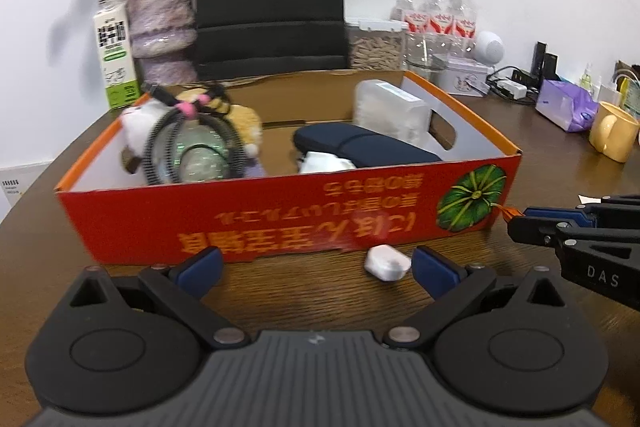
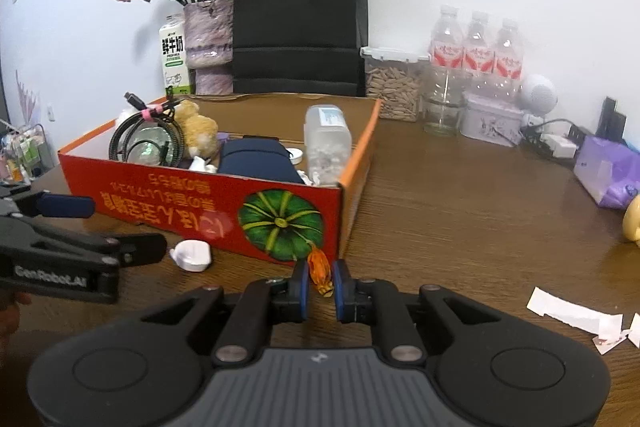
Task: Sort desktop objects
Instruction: 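Grasp the orange candy with the right tool while the left tool grasps the small white object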
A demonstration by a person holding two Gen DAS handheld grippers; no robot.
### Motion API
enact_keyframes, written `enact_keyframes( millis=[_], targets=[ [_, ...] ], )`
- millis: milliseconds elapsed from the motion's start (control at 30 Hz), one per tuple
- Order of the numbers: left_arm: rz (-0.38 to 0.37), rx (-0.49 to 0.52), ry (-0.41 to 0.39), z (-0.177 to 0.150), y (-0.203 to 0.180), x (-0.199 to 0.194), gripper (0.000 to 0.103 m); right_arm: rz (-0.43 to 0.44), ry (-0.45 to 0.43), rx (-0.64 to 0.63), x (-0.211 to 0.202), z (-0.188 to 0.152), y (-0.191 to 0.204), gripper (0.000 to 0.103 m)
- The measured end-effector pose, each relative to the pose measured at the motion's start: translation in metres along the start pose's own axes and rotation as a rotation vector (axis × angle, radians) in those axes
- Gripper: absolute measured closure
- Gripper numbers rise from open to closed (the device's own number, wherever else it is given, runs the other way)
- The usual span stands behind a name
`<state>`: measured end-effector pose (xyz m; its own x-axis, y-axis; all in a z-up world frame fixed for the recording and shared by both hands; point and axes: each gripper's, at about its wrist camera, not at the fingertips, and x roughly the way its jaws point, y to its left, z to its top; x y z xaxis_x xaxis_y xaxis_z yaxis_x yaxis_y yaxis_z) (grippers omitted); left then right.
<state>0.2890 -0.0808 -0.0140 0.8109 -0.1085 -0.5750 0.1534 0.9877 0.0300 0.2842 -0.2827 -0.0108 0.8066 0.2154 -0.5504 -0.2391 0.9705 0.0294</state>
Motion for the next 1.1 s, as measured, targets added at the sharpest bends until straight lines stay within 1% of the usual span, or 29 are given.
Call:
enact_keyframes(
  millis=[100,167,233,267,333,533,600,667,700,767,833,900,933,1000,1033,1100],
  targets=[
    [0.0,0.009,0.013,0.0,-0.009,0.007,0.002,-0.004,-0.006,0.011,0.0,-0.003,-0.006,0.091],
    [-0.002,0.016,0.021,0.0,-0.014,0.012,0.007,0.004,-0.011,0.02,0.0,-0.004,-0.008,0.091],
    [-0.001,0.023,0.028,0.0,-0.019,0.016,0.009,0.003,-0.022,0.017,-0.002,-0.004,-0.006,0.091],
    [-0.002,0.026,0.029,0.0,-0.021,0.018,0.013,0.0,-0.026,0.016,-0.003,-0.005,-0.006,0.091],
    [-0.004,0.034,0.034,0.001,-0.025,0.021,0.018,-0.003,-0.029,0.018,-0.004,-0.006,-0.005,0.091],
    [0.001,0.024,0.05,0.002,-0.031,0.029,0.028,-0.008,-0.03,0.027,-0.004,-0.007,-0.005,0.091],
    [-0.004,0.019,0.058,0.001,-0.032,0.03,0.037,-0.008,-0.03,0.027,-0.004,-0.007,-0.005,0.091],
    [-0.018,0.01,0.058,0.0,-0.031,0.029,0.049,-0.009,-0.029,0.025,-0.004,-0.008,-0.004,0.091],
    [-0.02,0.012,0.056,0.0,-0.031,0.029,0.053,-0.01,-0.027,0.026,-0.004,-0.008,-0.004,0.091],
    [-0.035,0.008,0.057,0.0,-0.03,0.028,0.066,-0.007,-0.022,0.038,-0.004,-0.008,-0.005,0.09],
    [-0.054,0.003,0.055,0.001,-0.029,0.027,0.073,-0.016,-0.016,0.044,-0.003,-0.008,-0.006,0.089],
    [-0.058,0.002,0.054,0.001,-0.028,0.027,0.073,-0.025,0.004,0.044,0.001,-0.009,-0.007,0.087],
    [-0.06,0.0,0.052,0.0,-0.027,0.027,0.073,-0.025,0.023,0.045,0.004,-0.01,-0.007,0.084],
    [-0.062,-0.003,0.051,0.0,-0.027,0.026,0.073,-0.017,0.055,0.052,0.009,-0.011,-0.008,0.083],
    [-0.064,-0.006,0.051,0.0,-0.027,0.026,0.073,-0.017,0.053,0.052,0.009,-0.011,-0.008,0.083],
    [-0.064,-0.011,0.049,0.0,-0.026,0.026,0.073,-0.018,0.053,0.047,0.008,-0.012,-0.007,0.091]
  ],
)
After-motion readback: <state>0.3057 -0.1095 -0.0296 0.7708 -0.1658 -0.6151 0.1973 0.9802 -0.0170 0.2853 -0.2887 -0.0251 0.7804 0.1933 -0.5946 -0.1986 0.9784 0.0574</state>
